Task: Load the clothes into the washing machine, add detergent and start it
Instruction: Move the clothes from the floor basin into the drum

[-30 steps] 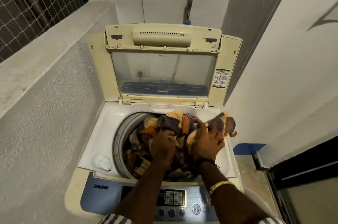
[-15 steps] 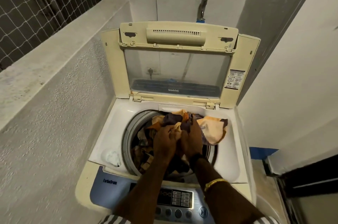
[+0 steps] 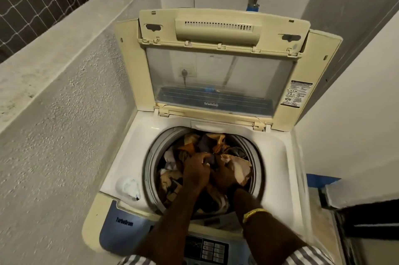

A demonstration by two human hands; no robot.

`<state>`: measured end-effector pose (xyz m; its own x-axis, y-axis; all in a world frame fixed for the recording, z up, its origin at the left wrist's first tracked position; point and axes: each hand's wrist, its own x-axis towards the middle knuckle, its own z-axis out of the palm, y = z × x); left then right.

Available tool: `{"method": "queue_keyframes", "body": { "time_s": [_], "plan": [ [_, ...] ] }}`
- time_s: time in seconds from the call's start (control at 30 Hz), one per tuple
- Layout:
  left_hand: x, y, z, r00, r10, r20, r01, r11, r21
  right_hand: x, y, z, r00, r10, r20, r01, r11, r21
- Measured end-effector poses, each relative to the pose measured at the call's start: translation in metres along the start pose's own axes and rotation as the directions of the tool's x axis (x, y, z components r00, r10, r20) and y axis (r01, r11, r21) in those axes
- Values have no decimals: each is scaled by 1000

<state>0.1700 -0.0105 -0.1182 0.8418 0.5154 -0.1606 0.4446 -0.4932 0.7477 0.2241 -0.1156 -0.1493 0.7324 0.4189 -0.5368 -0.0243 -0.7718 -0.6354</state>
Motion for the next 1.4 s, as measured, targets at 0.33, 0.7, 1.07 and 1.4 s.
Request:
{"method": "queue_keyframes", "body": {
  "time_s": [0.33,0.7,1.07,1.4],
  "plan": [
    [2,-14,26,922,-115,371,65,987,144,20,19,7,954,279,108,-279,960,-15],
    [-10,14,18,994,34,103,-23,994,-111,5,6,-15,915,113,-388,-95,993,65],
    [-40,36,-5,983,152,-100,-160,984,-78,-62,-19,-21,785,-19,-619,130,982,135],
    [-90,65,-20,945,297,-137,-315,938,-146,-135,-23,-22,607,6,-794,291,929,230]
  ]
}}
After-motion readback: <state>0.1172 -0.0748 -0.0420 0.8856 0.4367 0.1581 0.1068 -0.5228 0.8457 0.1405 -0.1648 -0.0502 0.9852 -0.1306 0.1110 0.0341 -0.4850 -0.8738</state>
